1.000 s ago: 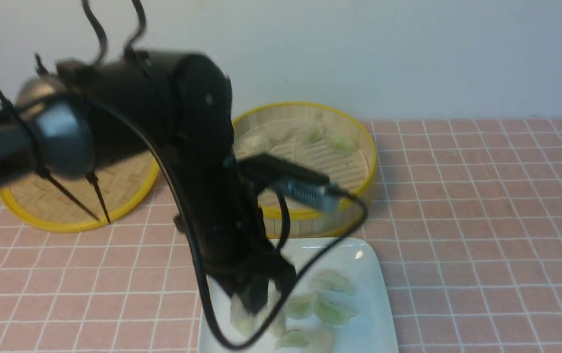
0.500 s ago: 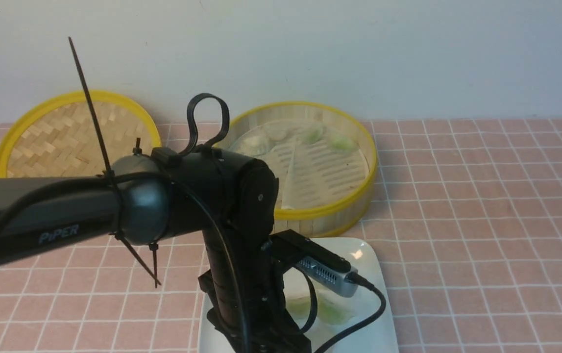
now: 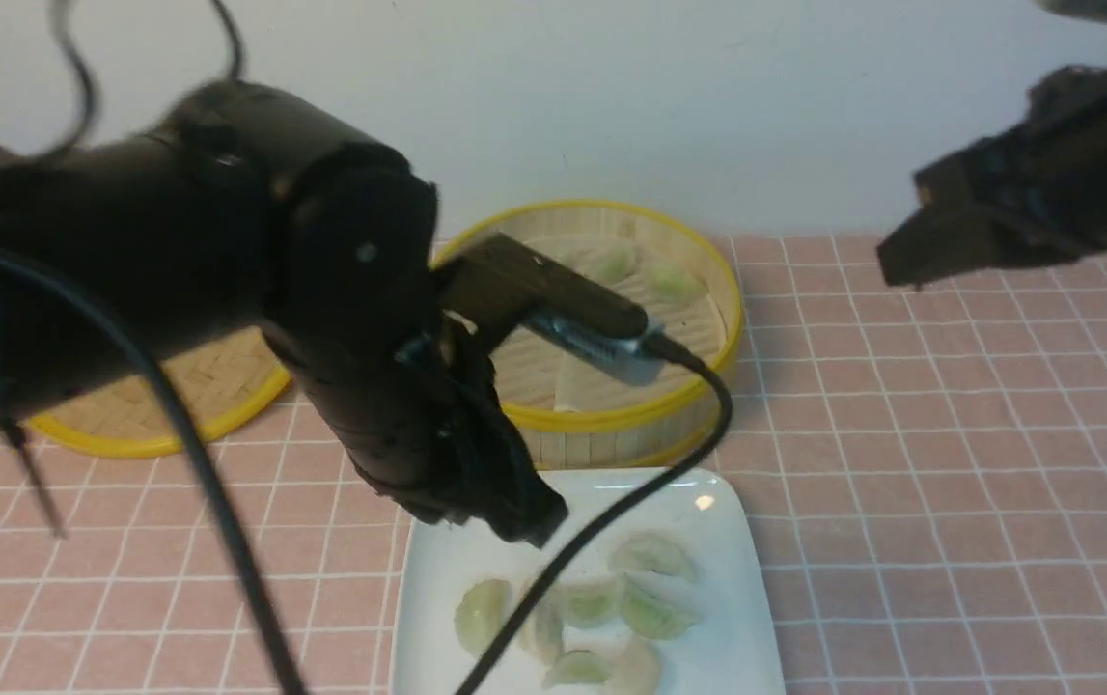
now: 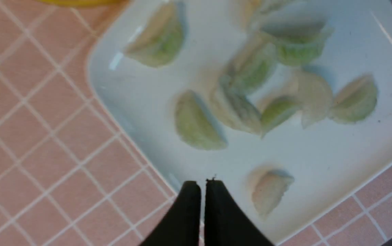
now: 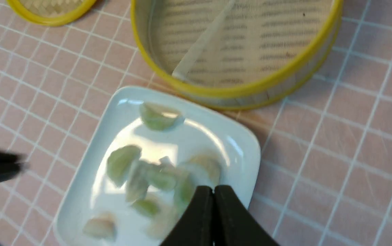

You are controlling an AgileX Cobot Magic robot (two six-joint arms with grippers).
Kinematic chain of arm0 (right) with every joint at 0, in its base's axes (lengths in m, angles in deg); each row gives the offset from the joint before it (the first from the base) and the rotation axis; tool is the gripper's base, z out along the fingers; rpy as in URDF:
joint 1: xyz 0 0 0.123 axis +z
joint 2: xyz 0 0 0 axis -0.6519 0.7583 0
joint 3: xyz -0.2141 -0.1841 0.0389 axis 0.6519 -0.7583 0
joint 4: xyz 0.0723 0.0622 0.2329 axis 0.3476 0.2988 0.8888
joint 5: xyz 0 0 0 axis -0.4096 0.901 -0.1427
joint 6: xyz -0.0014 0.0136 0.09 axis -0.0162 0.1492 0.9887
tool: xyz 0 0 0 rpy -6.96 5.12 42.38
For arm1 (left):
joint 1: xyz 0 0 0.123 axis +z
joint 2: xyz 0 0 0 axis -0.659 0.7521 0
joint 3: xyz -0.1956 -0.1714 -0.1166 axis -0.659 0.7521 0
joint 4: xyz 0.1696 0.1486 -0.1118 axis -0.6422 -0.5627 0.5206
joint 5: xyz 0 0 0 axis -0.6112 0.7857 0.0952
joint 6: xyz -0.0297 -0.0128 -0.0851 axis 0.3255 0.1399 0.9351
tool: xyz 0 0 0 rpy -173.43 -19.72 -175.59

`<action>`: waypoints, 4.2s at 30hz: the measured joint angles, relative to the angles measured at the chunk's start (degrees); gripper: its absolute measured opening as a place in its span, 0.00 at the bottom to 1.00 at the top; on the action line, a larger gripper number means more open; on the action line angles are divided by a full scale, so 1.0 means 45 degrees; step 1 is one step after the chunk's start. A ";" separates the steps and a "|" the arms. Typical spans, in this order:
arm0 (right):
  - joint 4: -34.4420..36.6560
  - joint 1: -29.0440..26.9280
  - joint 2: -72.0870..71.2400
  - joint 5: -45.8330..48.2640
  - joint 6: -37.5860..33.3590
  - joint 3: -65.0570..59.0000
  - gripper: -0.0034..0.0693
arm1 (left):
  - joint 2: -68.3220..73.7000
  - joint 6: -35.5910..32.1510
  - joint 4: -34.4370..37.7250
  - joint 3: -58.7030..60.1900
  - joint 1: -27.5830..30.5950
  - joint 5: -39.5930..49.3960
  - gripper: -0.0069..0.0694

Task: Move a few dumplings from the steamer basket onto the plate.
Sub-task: Use the right arm to grab a dumpling from inside the steamer, then use the right arm to put the dumpling into the plate

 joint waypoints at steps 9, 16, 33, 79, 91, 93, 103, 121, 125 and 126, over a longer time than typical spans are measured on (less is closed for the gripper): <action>-0.1322 0.1048 0.5903 0.0493 -0.0999 0.5292 0.10 | -0.3527 0.1144 -0.0898 0.0000 0.0000 0.0756 0.08; -0.1690 0.1110 0.9670 0.0781 -0.1349 0.9810 0.38 | -0.5142 0.1878 -0.1543 0.0000 0.0000 0.1947 0.08; -0.2860 0.1141 1.3736 -0.1634 -0.2957 1.2466 0.65 | -0.6192 0.2552 -0.3490 0.0000 0.0000 0.2171 0.08; -0.1072 0.3856 0.0582 -0.3260 0.0029 -0.5901 0.35 | -0.6192 0.2552 -0.2906 0.0000 0.0000 0.2199 0.08; -0.0103 0.3856 0.2752 -0.4705 0.0497 -0.6316 0.53 | -0.6192 0.2512 -0.2568 0.0000 0.0000 0.2199 0.08; -0.0090 0.3856 0.2766 -0.4659 0.0764 -0.6251 0.58 | -0.6192 0.2512 -0.2556 0.0000 0.0000 0.2199 0.08; -0.0892 0.3856 0.1353 -0.0723 0.1742 -0.3325 0.49 | -0.6192 0.2512 -0.2545 0.0000 0.0000 0.2199 0.08; -0.6149 0.3856 -1.5161 -0.6142 0.4094 -0.8531 0.03 | -0.6192 0.2512 -0.2545 0.0000 0.0000 0.1655 0.08; -0.6898 0.3856 -1.7691 -0.7501 0.4815 -1.0975 0.03 | -0.6192 0.2512 -0.2422 0.0000 0.0000 0.1315 0.08; -0.6898 0.3856 -1.7782 -0.7560 0.4815 -1.1067 0.03 | -0.6192 0.2512 -0.2407 0.0000 0.0000 0.1315 0.08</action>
